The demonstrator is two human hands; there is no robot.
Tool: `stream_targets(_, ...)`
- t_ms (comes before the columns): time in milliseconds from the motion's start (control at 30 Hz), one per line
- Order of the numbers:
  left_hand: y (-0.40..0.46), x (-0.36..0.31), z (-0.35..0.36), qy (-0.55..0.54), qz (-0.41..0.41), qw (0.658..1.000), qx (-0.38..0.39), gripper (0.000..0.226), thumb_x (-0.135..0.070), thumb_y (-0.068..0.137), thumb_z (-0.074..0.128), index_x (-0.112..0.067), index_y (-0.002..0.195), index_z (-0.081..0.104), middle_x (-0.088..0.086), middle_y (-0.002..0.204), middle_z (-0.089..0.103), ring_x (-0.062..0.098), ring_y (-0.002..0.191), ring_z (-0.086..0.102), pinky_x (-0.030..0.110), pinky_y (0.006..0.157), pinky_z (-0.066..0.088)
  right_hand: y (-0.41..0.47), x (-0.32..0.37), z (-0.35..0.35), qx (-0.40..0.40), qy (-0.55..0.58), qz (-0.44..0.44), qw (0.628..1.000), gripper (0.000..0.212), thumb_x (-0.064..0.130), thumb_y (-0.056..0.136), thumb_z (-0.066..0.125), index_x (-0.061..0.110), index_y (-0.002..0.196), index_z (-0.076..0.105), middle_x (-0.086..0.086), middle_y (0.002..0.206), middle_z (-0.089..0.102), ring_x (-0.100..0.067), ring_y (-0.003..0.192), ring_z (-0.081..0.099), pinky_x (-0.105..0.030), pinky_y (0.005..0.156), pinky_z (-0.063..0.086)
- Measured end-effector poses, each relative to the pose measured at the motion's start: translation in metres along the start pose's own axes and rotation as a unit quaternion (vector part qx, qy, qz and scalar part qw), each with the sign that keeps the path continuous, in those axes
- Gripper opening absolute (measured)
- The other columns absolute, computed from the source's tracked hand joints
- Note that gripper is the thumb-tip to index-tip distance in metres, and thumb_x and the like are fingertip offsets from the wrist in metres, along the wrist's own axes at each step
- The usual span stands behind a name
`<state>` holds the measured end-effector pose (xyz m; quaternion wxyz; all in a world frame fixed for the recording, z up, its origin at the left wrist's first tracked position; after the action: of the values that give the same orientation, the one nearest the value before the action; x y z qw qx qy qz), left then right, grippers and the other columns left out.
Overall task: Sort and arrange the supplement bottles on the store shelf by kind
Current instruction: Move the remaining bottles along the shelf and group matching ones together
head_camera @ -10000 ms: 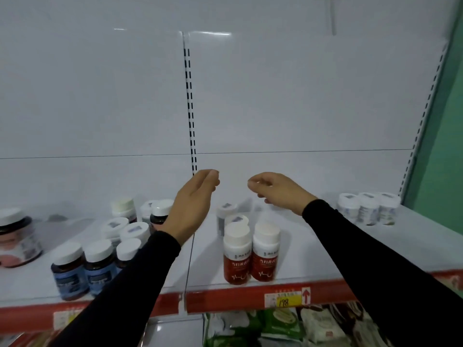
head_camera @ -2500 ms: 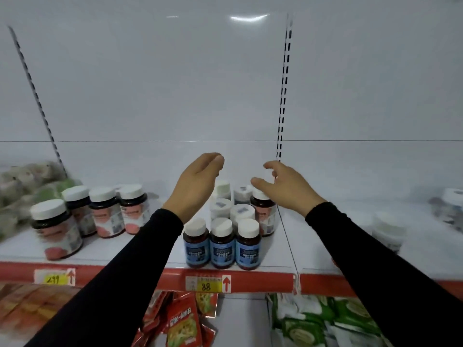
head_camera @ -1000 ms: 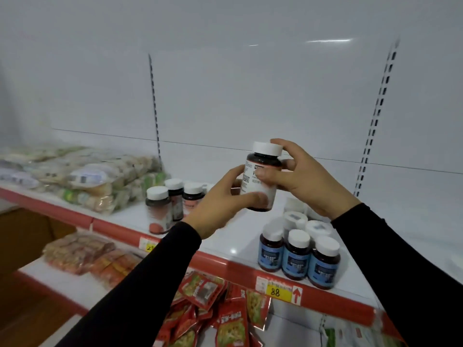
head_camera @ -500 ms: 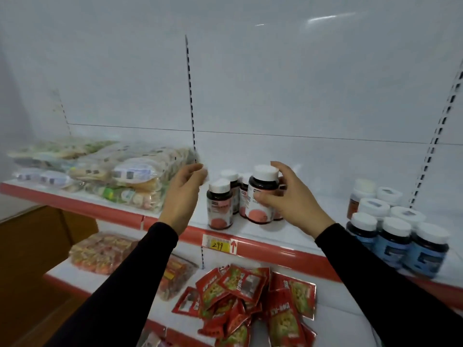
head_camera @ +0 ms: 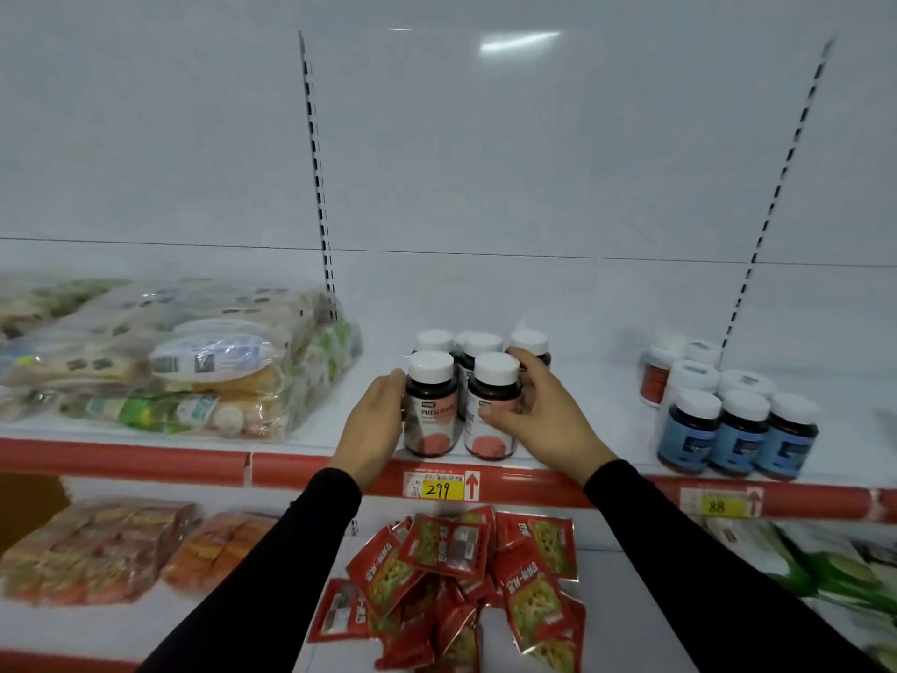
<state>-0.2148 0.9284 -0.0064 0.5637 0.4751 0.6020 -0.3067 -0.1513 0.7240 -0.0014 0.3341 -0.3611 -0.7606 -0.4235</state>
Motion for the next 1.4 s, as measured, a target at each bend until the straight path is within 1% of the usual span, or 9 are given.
stream_targets(133, -0.001, 0.000, 0.004, 0.019, 0.002, 1.000, 0.007, 0.048, -0.051, 0.095, 0.029, -0.016, 0.104, 0.060, 0.005, 0.110, 0.066, 0.022, 0.106, 0.062, 0.052, 0.100, 0.046, -0.001, 0.003, 0.004, 0.023, 0.002, 0.009, 1.000, 0.073, 0.025, 0.074, 0.080, 0.077, 0.106, 0.041, 0.042, 0.111, 0.059, 0.011, 0.106, 0.059, -0.003, 0.078, 0.045)
stream_targets(367, 0.006, 0.001, 0.000, 0.043, -0.011, 0.999, 0.017, 0.051, -0.051, 0.098, 0.028, -0.013, 0.111, 0.060, 0.009, 0.113, 0.065, 0.029, 0.110, 0.061, 0.053, 0.100, 0.047, 0.001, 0.002, 0.006, 0.035, 0.013, 0.001, 0.999, 0.061, 0.025, 0.074, 0.080, 0.054, 0.116, 0.046, 0.037, 0.111, 0.062, 0.012, 0.106, 0.059, -0.003, 0.078, 0.046)
stream_targets(500, 0.007, -0.019, -0.008, 0.061, 0.041, 0.997, -0.033, 0.045, -0.052, 0.098, 0.032, -0.019, 0.114, 0.057, 0.005, 0.117, 0.062, 0.024, 0.111, 0.058, 0.051, 0.103, 0.043, 0.005, 0.008, -0.006, 0.016, 0.013, 0.004, 1.000, 0.060, 0.037, 0.078, 0.078, 0.037, 0.129, 0.046, 0.021, 0.120, 0.057, -0.008, 0.117, 0.059, -0.029, 0.095, 0.051)
stream_targets(567, 0.008, -0.041, -0.011, 0.053, 0.094, 0.992, -0.063, 0.040, -0.052, 0.096, 0.033, -0.022, 0.110, 0.056, -0.001, 0.111, 0.062, 0.023, 0.110, 0.058, 0.051, 0.103, 0.043, 0.008, 0.016, -0.022, -0.030, -0.001, 0.008, 1.000, 0.064, 0.044, 0.081, 0.072, 0.029, 0.137, 0.045, 0.011, 0.122, 0.055, -0.012, 0.115, 0.059, -0.036, 0.094, 0.053)
stream_targets(733, 0.006, -0.098, 0.011, -0.026, 0.182, 0.982, -0.038, 0.024, -0.049, 0.093, 0.040, -0.036, 0.097, 0.060, -0.011, 0.110, 0.065, 0.010, 0.110, 0.059, 0.040, 0.103, 0.044, 0.006, 0.048, -0.070, -0.108, -0.013, -0.019, 0.994, 0.050, 0.047, 0.087, 0.066, 0.033, 0.133, 0.049, 0.014, 0.120, 0.056, 0.002, 0.106, 0.060, -0.007, 0.070, 0.044)
stream_targets(800, 0.003, -0.112, 0.030, -0.047, 0.202, 0.978, -0.006, 0.024, -0.050, 0.093, 0.041, -0.037, 0.096, 0.062, -0.010, 0.108, 0.066, 0.008, 0.108, 0.060, 0.037, 0.102, 0.045, 0.001, 0.060, -0.088, -0.139, -0.021, -0.028, 0.990, 0.045, 0.046, 0.088, 0.065, 0.035, 0.129, 0.051, 0.016, 0.118, 0.057, 0.006, 0.102, 0.060, -0.003, 0.064, 0.042)
stream_targets(900, 0.001, -0.123, 0.059, -0.073, 0.220, 0.972, 0.049, 0.023, -0.047, 0.094, 0.043, -0.037, 0.097, 0.064, -0.009, 0.107, 0.067, 0.010, 0.107, 0.060, 0.034, 0.101, 0.046, -0.011, 0.073, -0.114, -0.183, -0.035, -0.030, 0.982, 0.043, 0.047, 0.089, 0.064, 0.035, 0.128, 0.053, 0.017, 0.116, 0.058, 0.011, 0.094, 0.060, -0.003, 0.058, 0.041)
stream_targets(1067, -0.003, -0.131, 0.109, -0.091, 0.222, 0.964, 0.117, 0.024, -0.045, 0.099, 0.042, -0.037, 0.110, 0.062, -0.017, 0.116, 0.065, 0.005, 0.115, 0.057, 0.034, 0.105, 0.042, -0.036, 0.073, -0.157, -0.226, -0.063, -0.012, 0.972, 0.037, 0.047, 0.090, 0.062, 0.038, 0.125, 0.054, 0.014, 0.117, 0.061, 0.000, 0.096, 0.063, -0.005, 0.057, 0.042)
stream_targets(1400, -0.003, -0.138, 0.213, -0.027, 0.209, 0.964, 0.161, 0.051, -0.061, 0.089, 0.038, -0.034, 0.127, 0.058, -0.019, 0.120, 0.062, -0.002, 0.109, 0.058, 0.033, 0.103, 0.044, -0.049, 0.016, -0.264, -0.249, -0.090, 0.017, 0.964, 0.037, 0.049, 0.089, 0.061, 0.032, 0.122, 0.057, 0.015, 0.109, 0.062, -0.006, 0.094, 0.064, -0.011, 0.063, 0.047)
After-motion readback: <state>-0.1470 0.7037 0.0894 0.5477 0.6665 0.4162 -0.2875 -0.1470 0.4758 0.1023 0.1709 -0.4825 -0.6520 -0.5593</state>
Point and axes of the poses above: each hand's wrist, its own y-axis towards the middle knuckle, its own z-axis out of the palm, x = y × z, the point moved 1 cm from there along y, towards the middle knuckle
